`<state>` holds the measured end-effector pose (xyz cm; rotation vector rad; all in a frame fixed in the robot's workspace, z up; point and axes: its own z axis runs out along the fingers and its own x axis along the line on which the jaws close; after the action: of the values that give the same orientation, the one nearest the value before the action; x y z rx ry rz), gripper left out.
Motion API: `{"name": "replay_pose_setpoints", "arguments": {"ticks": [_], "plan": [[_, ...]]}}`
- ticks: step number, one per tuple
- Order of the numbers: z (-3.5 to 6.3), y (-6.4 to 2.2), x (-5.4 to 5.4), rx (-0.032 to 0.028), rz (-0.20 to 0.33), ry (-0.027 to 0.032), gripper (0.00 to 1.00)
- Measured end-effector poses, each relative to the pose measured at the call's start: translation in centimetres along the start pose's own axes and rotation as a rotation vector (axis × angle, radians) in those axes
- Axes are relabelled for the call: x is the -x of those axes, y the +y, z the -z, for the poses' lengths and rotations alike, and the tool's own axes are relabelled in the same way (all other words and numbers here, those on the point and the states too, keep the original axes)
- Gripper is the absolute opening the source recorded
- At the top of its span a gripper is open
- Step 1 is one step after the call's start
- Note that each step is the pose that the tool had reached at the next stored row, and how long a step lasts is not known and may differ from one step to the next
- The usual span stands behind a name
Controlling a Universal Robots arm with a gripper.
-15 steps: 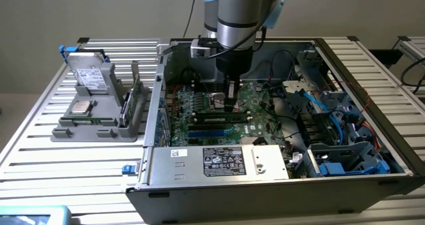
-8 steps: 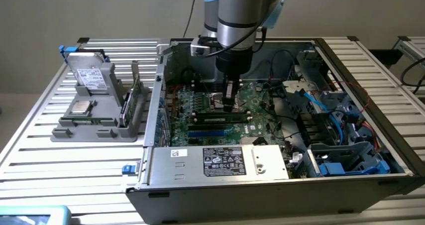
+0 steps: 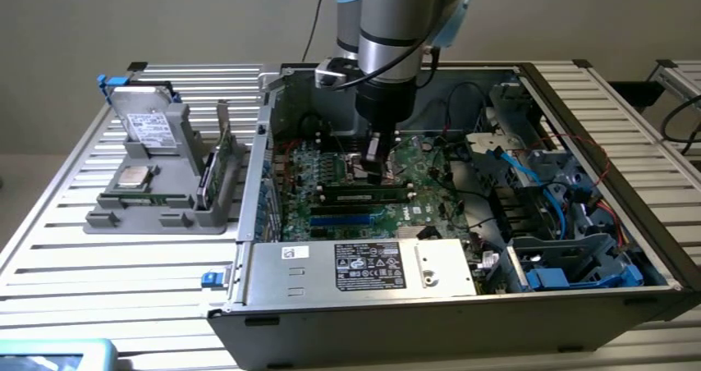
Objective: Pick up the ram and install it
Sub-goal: 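Press down the ram until it locks into place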
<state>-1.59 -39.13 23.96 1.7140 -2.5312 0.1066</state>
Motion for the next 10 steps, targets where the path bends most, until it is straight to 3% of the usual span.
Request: {"name": "replay_pose_setpoints", "arguments": {"ticks": [10], "plan": [[0.0, 0.0, 0.0, 0.0136, -0.138, 0.0011, 0.11]]}}
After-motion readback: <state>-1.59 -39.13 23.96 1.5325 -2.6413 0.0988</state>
